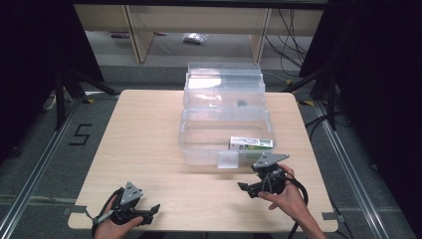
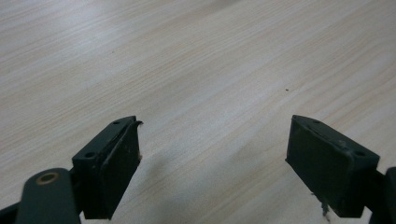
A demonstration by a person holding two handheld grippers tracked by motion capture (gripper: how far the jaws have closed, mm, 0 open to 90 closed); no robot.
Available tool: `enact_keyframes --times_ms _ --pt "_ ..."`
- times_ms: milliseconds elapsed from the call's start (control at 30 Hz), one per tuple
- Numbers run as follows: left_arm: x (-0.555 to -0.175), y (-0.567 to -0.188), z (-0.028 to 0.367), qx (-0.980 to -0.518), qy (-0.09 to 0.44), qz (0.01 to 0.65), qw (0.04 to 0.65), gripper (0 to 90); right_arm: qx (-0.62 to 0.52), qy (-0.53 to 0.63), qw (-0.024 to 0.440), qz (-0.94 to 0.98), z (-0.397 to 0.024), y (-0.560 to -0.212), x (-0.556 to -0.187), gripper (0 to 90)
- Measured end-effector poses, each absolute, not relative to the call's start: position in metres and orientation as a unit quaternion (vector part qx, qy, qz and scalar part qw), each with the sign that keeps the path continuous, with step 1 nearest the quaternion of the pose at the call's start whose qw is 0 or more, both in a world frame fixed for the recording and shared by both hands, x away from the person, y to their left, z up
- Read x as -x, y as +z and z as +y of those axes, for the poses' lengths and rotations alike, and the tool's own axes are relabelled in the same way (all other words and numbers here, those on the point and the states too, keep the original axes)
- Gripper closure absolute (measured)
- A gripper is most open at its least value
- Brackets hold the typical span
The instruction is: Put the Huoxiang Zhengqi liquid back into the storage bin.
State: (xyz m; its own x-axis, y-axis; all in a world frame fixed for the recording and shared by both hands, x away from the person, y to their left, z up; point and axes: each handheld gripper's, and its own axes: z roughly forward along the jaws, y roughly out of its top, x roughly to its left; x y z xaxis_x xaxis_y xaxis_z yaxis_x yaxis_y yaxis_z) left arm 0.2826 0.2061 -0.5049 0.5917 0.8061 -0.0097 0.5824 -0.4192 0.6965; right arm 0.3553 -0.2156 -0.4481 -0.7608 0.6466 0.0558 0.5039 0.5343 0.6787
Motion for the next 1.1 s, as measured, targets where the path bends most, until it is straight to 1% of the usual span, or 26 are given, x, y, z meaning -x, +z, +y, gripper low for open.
enact_keyframes --times_ms 33,67,100,133,167,200,267,333,367,433,500,667,733,767,833,867,900,933,967,1100 --pt "-0.283 -0.505 0.206 -0.826 0.166 0.420 0.338 16.7 -0.330 0.359 0.108 0.866 -0.215 -0.451 -0.355 21.0" --pt "-0.282 -0.506 0.205 -0.823 0.171 0.421 0.342 16.7 -0.340 0.361 0.093 0.863 -0.214 -0.451 -0.353 21.0" --pt "-0.282 -0.506 0.205 -0.823 0.172 0.421 0.341 16.7 -0.323 0.365 0.093 0.868 -0.215 -0.453 -0.355 20.9" --pt "-0.282 -0.506 0.205 -0.822 0.172 0.421 0.342 16.7 -0.328 0.367 0.081 0.867 -0.215 -0.453 -0.353 21.1" --pt "-0.283 -0.505 0.206 -0.826 0.166 0.420 0.337 16.7 -0.332 0.378 0.080 0.860 -0.214 -0.454 -0.352 21.1" --pt "-0.282 -0.505 0.206 -0.826 0.166 0.420 0.338 16.7 -0.333 0.365 0.078 0.866 -0.215 -0.453 -0.351 21.1" --pt "-0.282 -0.505 0.206 -0.826 0.166 0.420 0.338 16.7 -0.326 0.365 0.095 0.867 -0.216 -0.455 -0.350 21.2" --pt "-0.282 -0.505 0.205 -0.823 0.172 0.420 0.341 16.7 -0.332 0.370 0.097 0.862 -0.216 -0.459 -0.350 21.1" --pt "-0.282 -0.505 0.205 -0.824 0.170 0.420 0.341 16.7 -0.338 0.371 0.088 0.860 -0.217 -0.459 -0.349 21.1" --pt "-0.282 -0.505 0.205 -0.826 0.166 0.419 0.338 16.7 -0.332 0.365 0.092 0.865 -0.220 -0.461 -0.349 20.9" --pt "-0.282 -0.505 0.205 -0.826 0.166 0.419 0.338 16.7 -0.341 0.366 0.083 0.862 -0.221 -0.462 -0.347 21.0" --pt "-0.282 -0.506 0.204 -0.821 0.168 0.425 0.342 16.7 -0.347 0.365 0.084 0.860 -0.226 -0.465 -0.342 21.0" --pt "-0.282 -0.505 0.205 -0.826 0.165 0.419 0.339 16.7 -0.348 0.362 0.084 0.861 -0.228 -0.466 -0.340 21.0" --pt "-0.282 -0.506 0.204 -0.824 0.170 0.419 0.341 16.7 -0.343 0.377 0.087 0.856 -0.227 -0.469 -0.340 21.0" --pt "-0.282 -0.506 0.204 -0.824 0.170 0.419 0.341 16.7 -0.351 0.365 0.079 0.859 -0.229 -0.468 -0.335 21.1" --pt "-0.282 -0.505 0.205 -0.827 0.165 0.418 0.338 16.7 -0.346 0.365 0.087 0.860 -0.230 -0.469 -0.336 21.0" --pt "-0.282 -0.506 0.204 -0.824 0.171 0.419 0.341 16.7 -0.348 0.364 0.086 0.860 -0.230 -0.470 -0.334 21.1" --pt "-0.282 -0.506 0.204 -0.824 0.171 0.419 0.341 16.7 -0.348 0.365 0.085 0.859 -0.230 -0.470 -0.333 21.0" --pt "-0.282 -0.505 0.204 -0.827 0.170 0.416 0.338 16.7 -0.359 0.361 0.073 0.857 -0.229 -0.471 -0.330 21.0" --pt "-0.281 -0.506 0.204 -0.825 0.171 0.417 0.340 16.7 -0.345 0.370 0.085 0.858 -0.229 -0.475 -0.329 21.1"
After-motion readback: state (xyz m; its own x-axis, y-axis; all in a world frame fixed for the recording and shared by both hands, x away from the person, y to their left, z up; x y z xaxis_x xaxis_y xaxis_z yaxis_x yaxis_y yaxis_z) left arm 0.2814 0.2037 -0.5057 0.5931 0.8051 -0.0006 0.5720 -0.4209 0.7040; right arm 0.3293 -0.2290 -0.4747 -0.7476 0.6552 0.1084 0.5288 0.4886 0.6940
